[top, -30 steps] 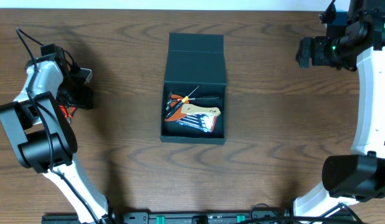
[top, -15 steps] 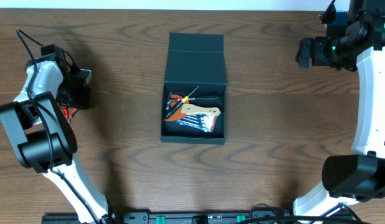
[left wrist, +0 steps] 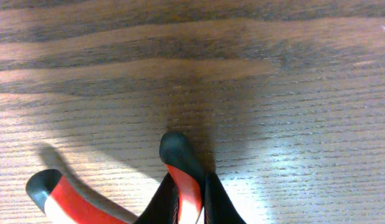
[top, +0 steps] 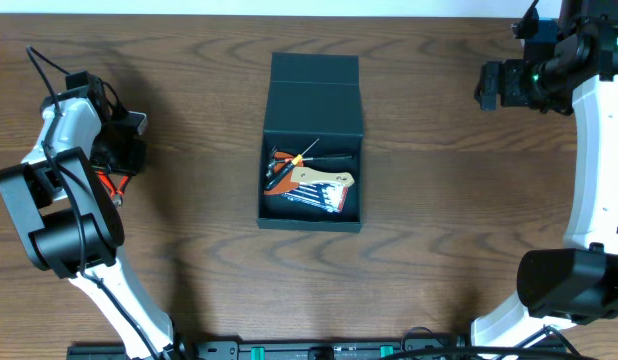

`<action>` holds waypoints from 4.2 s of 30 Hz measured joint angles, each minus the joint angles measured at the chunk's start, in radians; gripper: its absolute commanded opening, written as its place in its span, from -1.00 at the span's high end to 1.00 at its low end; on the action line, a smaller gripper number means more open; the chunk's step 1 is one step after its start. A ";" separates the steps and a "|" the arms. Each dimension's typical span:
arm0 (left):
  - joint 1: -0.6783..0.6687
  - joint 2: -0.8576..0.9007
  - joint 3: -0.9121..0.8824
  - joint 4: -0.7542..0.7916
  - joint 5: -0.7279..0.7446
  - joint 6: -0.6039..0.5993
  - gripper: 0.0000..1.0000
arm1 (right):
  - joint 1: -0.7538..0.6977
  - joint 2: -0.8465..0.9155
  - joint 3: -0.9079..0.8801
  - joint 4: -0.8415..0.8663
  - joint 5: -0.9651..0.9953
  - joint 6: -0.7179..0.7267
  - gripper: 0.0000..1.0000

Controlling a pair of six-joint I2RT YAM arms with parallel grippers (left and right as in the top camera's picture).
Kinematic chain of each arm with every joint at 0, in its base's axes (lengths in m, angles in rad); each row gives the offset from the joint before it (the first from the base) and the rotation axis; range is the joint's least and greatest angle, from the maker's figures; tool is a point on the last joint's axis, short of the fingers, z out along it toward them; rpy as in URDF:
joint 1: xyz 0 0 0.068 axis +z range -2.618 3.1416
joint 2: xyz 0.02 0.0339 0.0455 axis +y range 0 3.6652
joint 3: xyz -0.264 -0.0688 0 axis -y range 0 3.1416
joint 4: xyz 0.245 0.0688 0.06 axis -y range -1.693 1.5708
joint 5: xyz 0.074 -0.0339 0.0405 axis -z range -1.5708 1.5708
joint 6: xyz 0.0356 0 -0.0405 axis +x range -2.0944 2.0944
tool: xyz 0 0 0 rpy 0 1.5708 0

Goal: Pack container
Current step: 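Lower the left gripper and close on the pliers handle, then carry the pliers into the box and open the left gripper, then move both grippers to the box lid's far edges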

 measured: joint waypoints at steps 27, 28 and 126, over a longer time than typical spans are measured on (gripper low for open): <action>-0.204 -0.212 0.006 -0.135 0.068 -0.166 0.88 | 0.000 0.000 0.000 -0.002 0.000 0.000 -0.98; -0.232 -0.252 0.010 -0.136 0.069 -0.166 0.89 | 0.000 0.000 0.000 -0.002 0.000 0.000 -0.98; -0.266 0.064 0.239 0.127 0.962 -0.582 0.89 | 0.121 0.328 0.000 0.206 -0.552 0.131 0.98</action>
